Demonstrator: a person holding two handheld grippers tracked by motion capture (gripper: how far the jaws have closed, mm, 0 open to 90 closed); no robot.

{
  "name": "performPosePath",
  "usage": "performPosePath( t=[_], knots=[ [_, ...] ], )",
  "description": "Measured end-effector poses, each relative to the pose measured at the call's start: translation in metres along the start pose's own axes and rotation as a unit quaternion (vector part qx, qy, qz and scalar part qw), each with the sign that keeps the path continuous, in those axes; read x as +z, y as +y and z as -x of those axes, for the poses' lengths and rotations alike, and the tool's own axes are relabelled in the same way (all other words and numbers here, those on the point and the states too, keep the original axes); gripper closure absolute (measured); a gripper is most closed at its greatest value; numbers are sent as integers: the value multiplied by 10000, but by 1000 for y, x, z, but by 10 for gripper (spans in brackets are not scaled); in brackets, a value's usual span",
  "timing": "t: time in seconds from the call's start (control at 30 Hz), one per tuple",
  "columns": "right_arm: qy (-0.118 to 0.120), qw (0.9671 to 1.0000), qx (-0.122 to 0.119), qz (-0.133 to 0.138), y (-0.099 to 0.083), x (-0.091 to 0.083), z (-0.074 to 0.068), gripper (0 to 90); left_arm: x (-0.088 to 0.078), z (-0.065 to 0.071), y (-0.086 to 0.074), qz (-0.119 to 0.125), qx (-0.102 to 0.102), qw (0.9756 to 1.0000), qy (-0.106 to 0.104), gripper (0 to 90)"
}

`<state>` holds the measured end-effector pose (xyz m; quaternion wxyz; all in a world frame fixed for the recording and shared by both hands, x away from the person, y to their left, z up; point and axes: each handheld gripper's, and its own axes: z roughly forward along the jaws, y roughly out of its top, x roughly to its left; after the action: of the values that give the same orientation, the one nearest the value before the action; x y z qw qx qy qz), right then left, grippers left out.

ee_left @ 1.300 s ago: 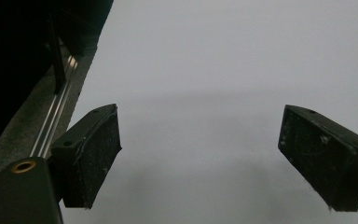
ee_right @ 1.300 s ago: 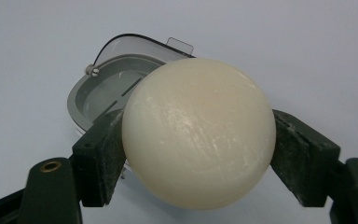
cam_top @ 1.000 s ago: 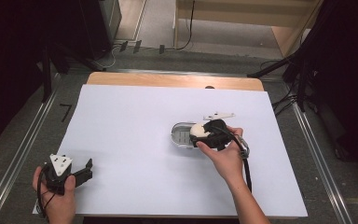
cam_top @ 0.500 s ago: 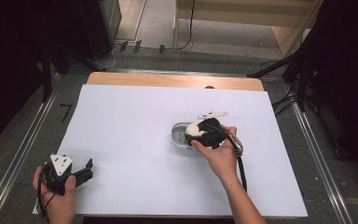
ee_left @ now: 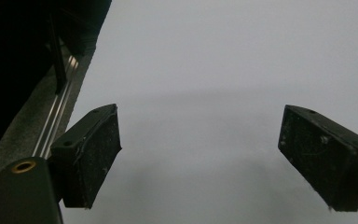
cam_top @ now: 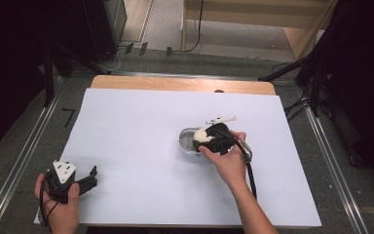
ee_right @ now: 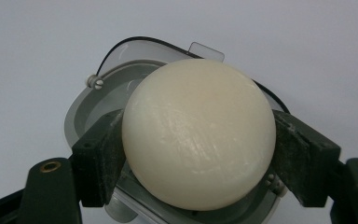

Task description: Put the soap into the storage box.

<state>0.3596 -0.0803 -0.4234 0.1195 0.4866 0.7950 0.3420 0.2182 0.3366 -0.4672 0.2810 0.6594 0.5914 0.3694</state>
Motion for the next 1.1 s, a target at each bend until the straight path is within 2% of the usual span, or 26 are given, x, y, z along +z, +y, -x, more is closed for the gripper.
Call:
performPosePath(
  t=[0.23, 0.3, 0.43, 0.77, 1.1],
  knots=[
    [64, 10000, 2, -22, -1, 3, -1, 249, 0, 0, 0, -2, 19, 10000, 2, 137],
    [202, 9995, 105, 227, 2, -3, 1, 269, 0, 0, 0, -10, 34, 10000, 8, 137],
    [224, 9993, 121, 291, 3, -6, 2, 273, 0, 0, 0, -8, 32, 10000, 7, 137],
    [206, 9988, 207, 387, 0, -15, 9, 268, 0, 1, 0, -9, 41, 10000, 10, 137],
    [154, 9981, 300, 522, -10, -31, 21, 268, 0, 1, 0, -7, 44, 10000, 11, 138]
  ],
)
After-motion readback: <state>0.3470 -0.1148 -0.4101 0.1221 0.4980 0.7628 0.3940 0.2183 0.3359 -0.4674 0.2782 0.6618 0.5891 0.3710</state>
